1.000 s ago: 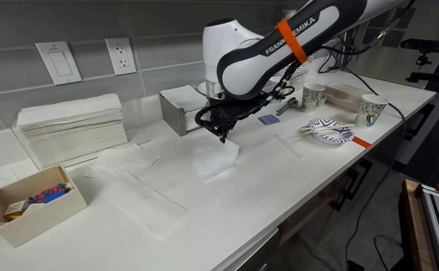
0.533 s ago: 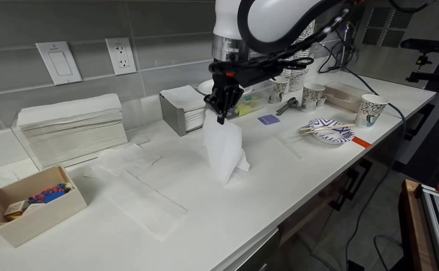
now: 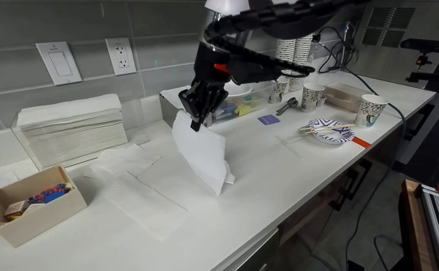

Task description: Wipe the counter top using the paper towel

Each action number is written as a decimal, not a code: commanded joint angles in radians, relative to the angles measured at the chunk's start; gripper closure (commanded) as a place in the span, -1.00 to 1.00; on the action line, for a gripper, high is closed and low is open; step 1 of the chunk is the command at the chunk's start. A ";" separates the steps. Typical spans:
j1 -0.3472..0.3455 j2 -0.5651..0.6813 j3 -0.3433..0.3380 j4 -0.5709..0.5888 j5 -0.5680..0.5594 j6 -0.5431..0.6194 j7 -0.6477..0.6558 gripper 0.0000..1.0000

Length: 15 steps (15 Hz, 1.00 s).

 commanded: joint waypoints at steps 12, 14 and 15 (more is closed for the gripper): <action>0.089 0.046 -0.141 -0.022 -0.239 0.112 0.236 -0.40; 0.075 -0.013 -0.187 -0.032 -0.329 -0.013 0.248 -0.70; 0.055 -0.037 -0.192 -0.034 -0.358 -0.083 0.236 -0.84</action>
